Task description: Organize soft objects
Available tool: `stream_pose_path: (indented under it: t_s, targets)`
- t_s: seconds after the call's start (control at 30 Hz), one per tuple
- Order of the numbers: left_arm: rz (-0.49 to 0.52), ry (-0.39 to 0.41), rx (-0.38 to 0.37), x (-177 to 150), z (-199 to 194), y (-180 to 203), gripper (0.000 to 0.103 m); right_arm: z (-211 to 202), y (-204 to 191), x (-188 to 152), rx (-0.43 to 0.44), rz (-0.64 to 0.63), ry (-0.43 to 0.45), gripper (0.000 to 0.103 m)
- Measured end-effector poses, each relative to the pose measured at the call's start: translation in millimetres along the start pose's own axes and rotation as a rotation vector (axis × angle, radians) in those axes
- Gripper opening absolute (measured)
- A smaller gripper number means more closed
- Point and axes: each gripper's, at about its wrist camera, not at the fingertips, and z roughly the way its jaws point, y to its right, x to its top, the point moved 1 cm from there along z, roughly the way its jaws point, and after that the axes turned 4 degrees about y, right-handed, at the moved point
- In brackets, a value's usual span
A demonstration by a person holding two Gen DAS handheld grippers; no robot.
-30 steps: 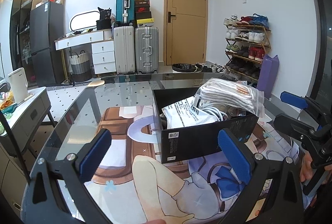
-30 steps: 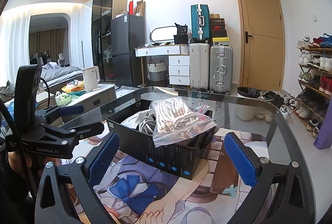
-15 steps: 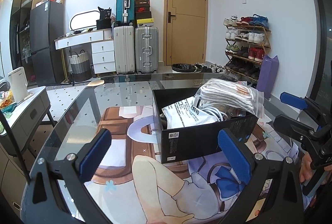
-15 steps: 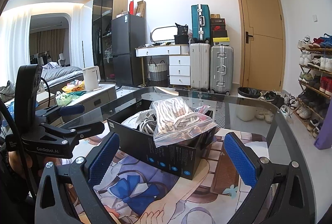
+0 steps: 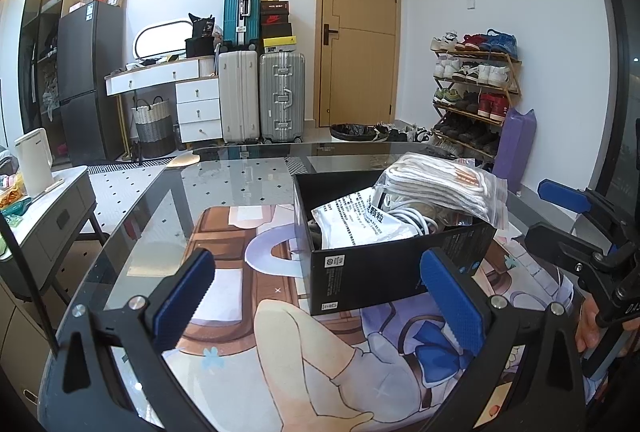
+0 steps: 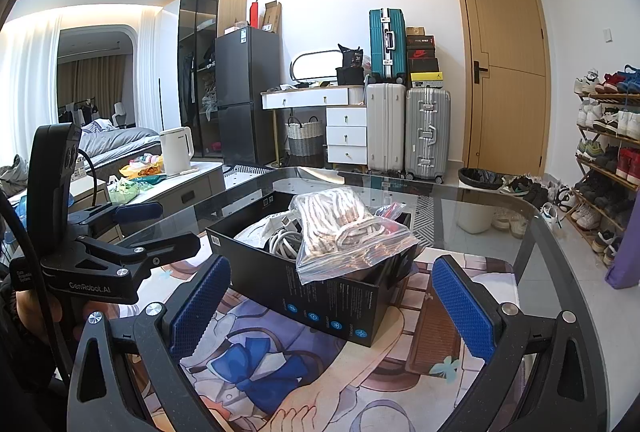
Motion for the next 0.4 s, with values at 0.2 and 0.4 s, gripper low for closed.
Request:
stream_pose_path:
  t_s: [0.2,0.4]
  targets:
    - [-0.003,-0.001,0.002,1.3,0.0,0.5,0.103,0.8,0.1,-0.2,0.000,-0.001,0.001,0.102]
    - [-0.002,0.003,-0.002,1.6,-1.5,-1.7,0.103,0.7,0.0,-0.4,0.000,0.001,0.000,0.102]
